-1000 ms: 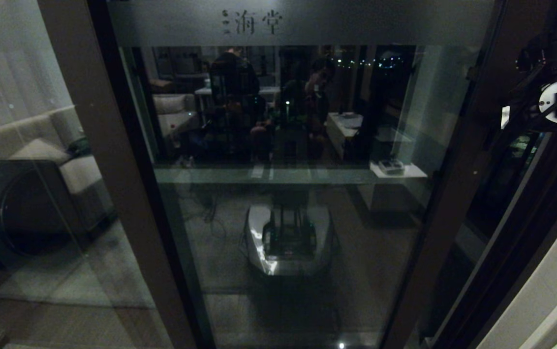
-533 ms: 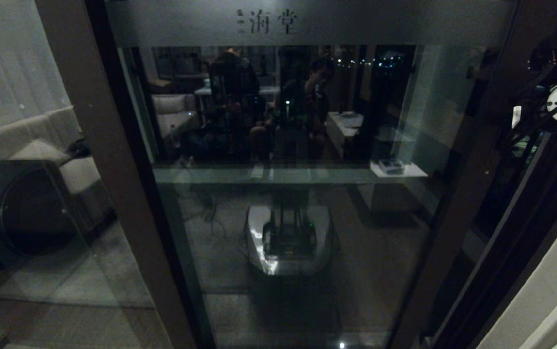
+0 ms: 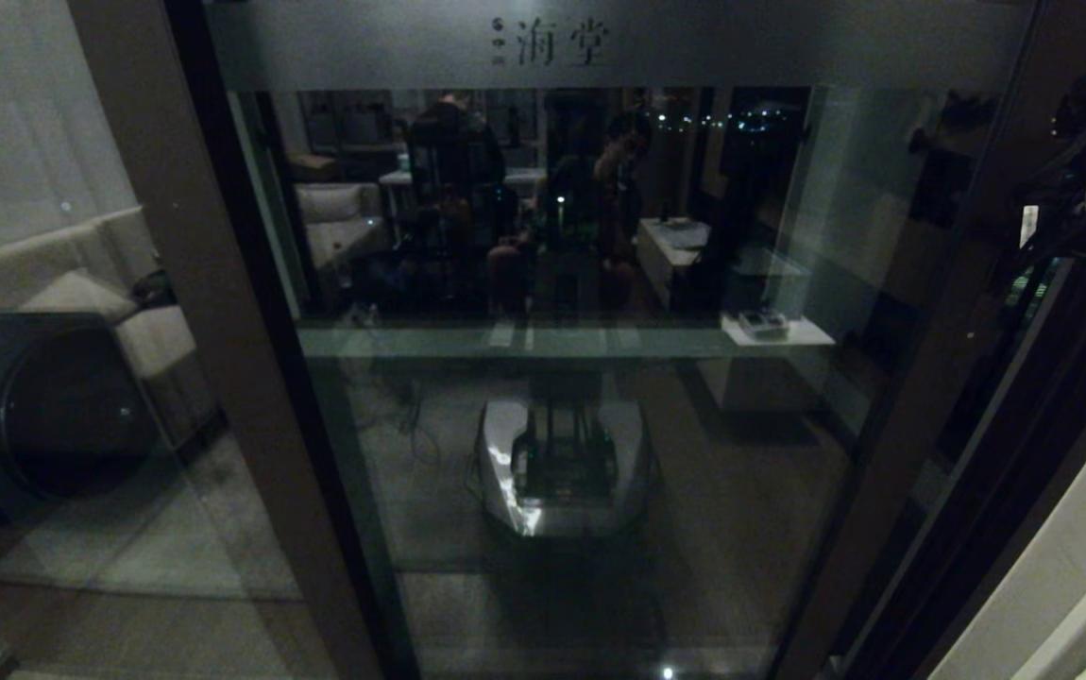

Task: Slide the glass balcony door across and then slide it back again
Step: Close the slid door

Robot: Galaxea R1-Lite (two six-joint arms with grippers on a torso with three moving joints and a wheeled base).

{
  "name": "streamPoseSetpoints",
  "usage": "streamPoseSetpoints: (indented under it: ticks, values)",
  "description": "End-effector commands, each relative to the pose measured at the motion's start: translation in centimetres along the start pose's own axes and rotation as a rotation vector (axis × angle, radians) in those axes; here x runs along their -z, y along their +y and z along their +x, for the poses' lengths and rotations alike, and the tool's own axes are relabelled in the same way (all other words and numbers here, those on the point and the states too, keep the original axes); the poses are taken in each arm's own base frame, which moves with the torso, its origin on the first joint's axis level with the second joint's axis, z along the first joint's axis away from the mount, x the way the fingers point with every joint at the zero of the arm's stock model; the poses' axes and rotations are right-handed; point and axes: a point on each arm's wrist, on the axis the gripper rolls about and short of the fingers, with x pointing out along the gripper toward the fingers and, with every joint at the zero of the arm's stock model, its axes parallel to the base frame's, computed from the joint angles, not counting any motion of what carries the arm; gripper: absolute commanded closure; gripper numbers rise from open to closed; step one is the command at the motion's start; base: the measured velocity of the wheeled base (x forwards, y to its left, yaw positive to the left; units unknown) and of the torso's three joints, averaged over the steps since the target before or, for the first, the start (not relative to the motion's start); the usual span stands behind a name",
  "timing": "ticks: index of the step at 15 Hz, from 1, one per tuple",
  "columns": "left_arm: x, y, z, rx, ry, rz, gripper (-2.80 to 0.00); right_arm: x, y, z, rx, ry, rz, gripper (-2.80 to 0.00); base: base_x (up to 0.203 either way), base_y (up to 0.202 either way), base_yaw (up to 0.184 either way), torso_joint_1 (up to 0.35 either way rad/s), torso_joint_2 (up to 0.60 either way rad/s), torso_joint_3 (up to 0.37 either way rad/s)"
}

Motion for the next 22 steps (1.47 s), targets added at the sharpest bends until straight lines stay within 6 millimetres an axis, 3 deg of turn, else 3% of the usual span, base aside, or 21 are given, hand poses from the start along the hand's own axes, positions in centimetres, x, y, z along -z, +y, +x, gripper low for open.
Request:
streamPoseSetpoints:
  ticks: [1, 10, 11, 18, 22]
  values:
    - [0.0, 0.0, 0.0, 0.000, 0.002, 0.000, 0.00, -0.1, -0.2, 1.0, 0.019, -0.003, 0.010, -2.80, 0.000, 0.000, 0.000, 0.000, 0.00, 0.000]
    - [0.0, 0.0, 0.0, 0.000, 0.002, 0.000, 0.00, -0.2, -1.2, 2.6, 0.057, -0.004, 0.007, -2.80, 0.000, 0.000, 0.000, 0.000, 0.00, 0.000]
    - [0.0, 0.0, 0.0, 0.000, 0.002, 0.000, 0.00, -0.2, -1.2, 2.6, 0.058, -0.004, 0.009, 0.00, 0.000, 0.000, 0.000, 0.000, 0.00, 0.000]
    - [0.0, 0.0, 0.0, 0.000, 0.002, 0.000, 0.00, -0.7, -2.0, 1.4, 0.064, -0.020, 0.027, 0.00, 0.000, 0.000, 0.000, 0.000, 0.00, 0.000]
    - [0.0, 0.0, 0.0, 0.000, 0.002, 0.000, 0.00, -1.4, -4.2, 0.5, 0.100, -0.040, 0.054, 0.00, 0.000, 0.000, 0.000, 0.000, 0.00, 0.000]
